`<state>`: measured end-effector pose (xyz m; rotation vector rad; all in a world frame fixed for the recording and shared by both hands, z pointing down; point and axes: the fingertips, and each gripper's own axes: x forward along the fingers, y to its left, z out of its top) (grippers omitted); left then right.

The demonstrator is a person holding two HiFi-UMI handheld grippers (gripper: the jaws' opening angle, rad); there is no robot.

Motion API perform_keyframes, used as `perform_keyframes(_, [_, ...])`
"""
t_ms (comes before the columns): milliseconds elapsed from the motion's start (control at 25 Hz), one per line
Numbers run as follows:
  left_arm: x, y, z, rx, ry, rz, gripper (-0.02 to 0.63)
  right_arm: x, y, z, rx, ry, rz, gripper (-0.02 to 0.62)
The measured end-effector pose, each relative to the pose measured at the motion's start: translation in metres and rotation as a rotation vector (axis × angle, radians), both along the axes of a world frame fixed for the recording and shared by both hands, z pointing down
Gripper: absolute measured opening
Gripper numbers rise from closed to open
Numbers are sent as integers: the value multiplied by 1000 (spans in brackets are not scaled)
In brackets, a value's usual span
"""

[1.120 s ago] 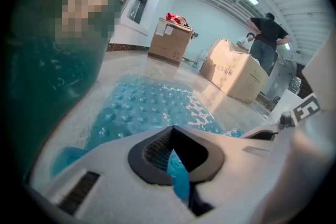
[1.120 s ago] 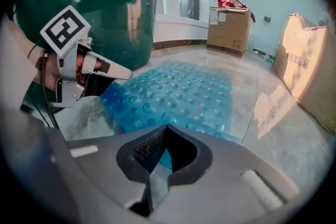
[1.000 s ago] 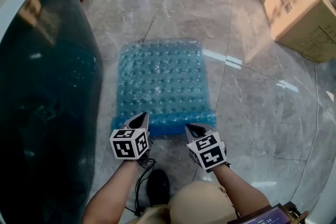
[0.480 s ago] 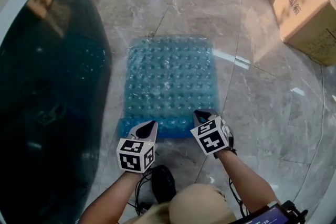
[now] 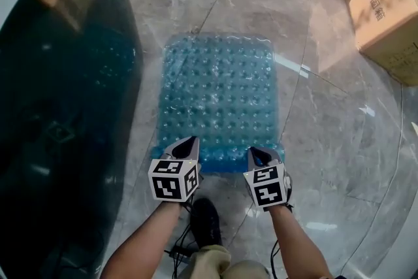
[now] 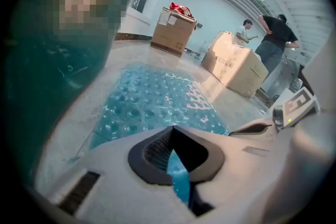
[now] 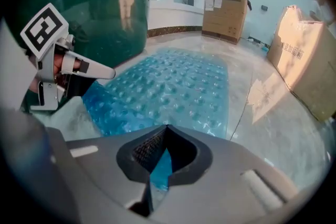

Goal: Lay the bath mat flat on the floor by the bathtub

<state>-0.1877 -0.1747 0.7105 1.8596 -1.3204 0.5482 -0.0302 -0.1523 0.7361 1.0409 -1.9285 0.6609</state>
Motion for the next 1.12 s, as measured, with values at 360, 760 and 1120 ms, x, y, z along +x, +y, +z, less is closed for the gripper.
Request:
perform_keyframes(360, [6, 81, 25, -6, 11, 4, 5, 5, 34, -46, 184, -111, -22, 9])
perform_keyframes(760, [15, 149, -26, 90, 24, -47, 6, 10, 98, -9, 120, -19, -112, 8])
perform_keyframes(1120, [-3, 160, -8, 60, -5, -65, 6, 0, 161, -4, 147, 18, -190, 9])
